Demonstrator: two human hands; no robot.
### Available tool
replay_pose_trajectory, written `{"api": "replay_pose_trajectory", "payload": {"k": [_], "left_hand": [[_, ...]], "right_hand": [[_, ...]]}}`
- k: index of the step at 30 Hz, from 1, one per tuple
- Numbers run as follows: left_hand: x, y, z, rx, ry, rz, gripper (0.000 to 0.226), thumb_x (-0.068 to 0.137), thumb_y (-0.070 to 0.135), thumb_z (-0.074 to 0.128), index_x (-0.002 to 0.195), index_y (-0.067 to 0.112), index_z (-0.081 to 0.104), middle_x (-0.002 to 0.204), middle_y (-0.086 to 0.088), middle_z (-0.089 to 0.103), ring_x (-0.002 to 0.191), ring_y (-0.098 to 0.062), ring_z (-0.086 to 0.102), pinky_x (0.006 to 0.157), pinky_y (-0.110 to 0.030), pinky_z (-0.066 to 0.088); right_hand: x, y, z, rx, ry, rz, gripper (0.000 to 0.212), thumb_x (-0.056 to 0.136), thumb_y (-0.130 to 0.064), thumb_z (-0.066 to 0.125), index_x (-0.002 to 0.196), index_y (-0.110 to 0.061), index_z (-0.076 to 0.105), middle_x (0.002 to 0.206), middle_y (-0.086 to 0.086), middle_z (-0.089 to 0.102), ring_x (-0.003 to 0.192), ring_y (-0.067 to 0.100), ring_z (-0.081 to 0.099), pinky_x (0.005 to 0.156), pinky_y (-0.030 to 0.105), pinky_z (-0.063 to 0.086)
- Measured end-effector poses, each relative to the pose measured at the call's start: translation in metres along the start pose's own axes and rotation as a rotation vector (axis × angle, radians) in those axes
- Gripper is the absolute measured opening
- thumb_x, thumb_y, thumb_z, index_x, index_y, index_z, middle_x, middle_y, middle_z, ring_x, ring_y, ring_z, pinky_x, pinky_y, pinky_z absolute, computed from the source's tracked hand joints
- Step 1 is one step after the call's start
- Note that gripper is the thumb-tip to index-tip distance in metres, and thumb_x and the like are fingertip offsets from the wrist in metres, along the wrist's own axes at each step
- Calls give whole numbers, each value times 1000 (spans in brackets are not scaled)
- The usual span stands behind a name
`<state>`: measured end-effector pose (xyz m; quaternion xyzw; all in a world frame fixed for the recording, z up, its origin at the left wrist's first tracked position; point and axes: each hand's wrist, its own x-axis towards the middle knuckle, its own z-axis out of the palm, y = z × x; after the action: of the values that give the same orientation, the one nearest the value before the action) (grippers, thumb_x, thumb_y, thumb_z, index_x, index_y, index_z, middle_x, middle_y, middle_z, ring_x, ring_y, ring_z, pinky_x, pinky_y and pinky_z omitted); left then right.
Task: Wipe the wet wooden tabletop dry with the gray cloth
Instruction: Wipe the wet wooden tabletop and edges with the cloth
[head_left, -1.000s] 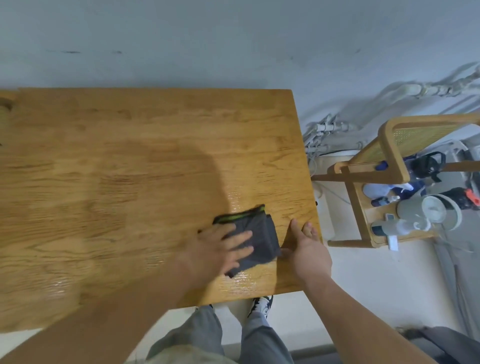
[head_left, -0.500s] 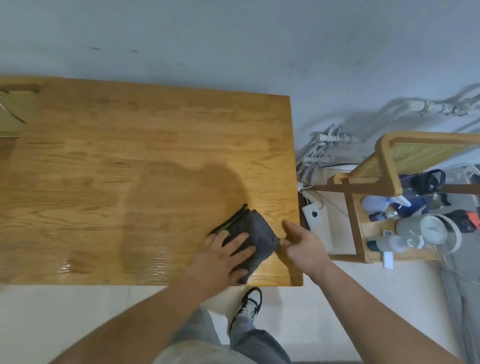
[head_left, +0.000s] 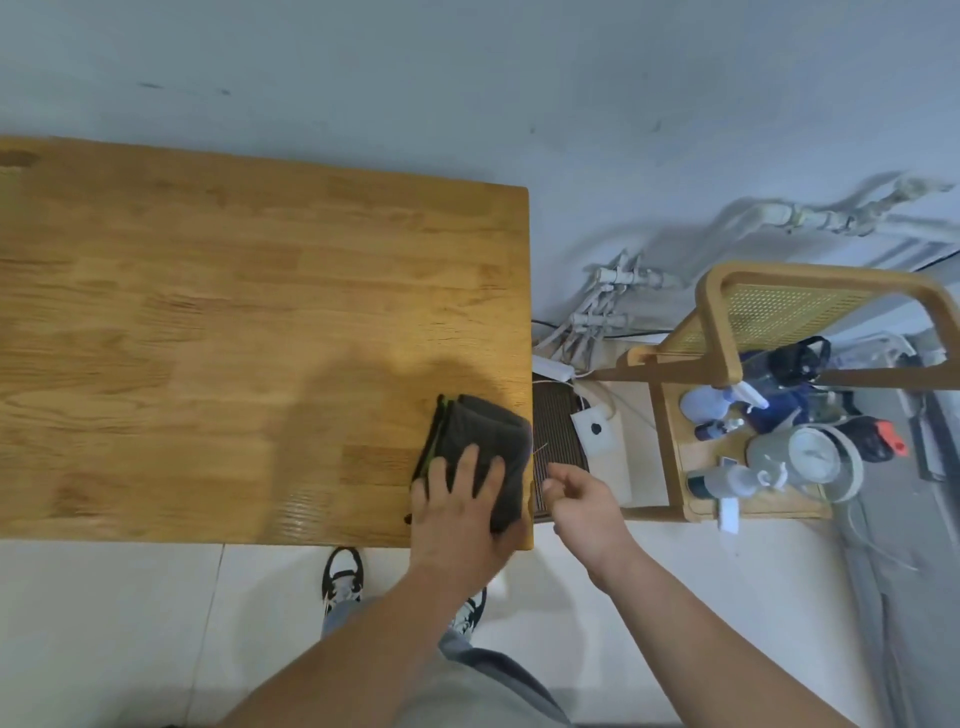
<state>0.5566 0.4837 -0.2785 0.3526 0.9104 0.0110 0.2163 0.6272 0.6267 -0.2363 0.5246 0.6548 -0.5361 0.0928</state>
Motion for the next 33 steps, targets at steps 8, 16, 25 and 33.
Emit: {"api": "replay_pose_trajectory", "payload": {"k": [8, 16, 25, 33], "left_hand": [[-28, -13, 3, 127, -121, 234, 76, 90, 19, 65, 152, 28, 22, 153, -5, 23, 126, -34, 35, 94, -43, 44], [-28, -62, -62, -915, -397, -3, 31, 87, 27, 65, 111, 45, 58, 110, 10, 72, 91, -10, 72, 77, -31, 61], [-5, -153, -151, -1102, -453, -43, 22, 77, 29, 82, 94, 36, 69, 99, 4, 74, 93, -17, 72, 82, -34, 59], [45, -198, -157, -578, -221, 25, 75, 92, 6, 62, 157, 29, 34, 156, 3, 41, 133, -18, 49, 108, -35, 48]], "right_hand": [[-7, 13, 7, 15, -4, 45, 35, 96, -8, 52, 128, -13, 64, 116, 3, 65, 107, 20, 59, 95, 36, 55], [-45, -14, 21, -307, -315, -252, 80, 69, 4, 55, 141, -29, 55, 153, -10, 26, 142, 7, 28, 119, 29, 31], [-56, -87, 66, 39, -374, -171, 13, 89, -15, 74, 87, -10, 63, 80, 5, 64, 74, 17, 60, 64, 28, 43], [-27, -101, 106, -202, 118, -134, 35, 101, -46, 54, 123, -19, 58, 113, 4, 70, 100, 24, 65, 84, 40, 54]]}}
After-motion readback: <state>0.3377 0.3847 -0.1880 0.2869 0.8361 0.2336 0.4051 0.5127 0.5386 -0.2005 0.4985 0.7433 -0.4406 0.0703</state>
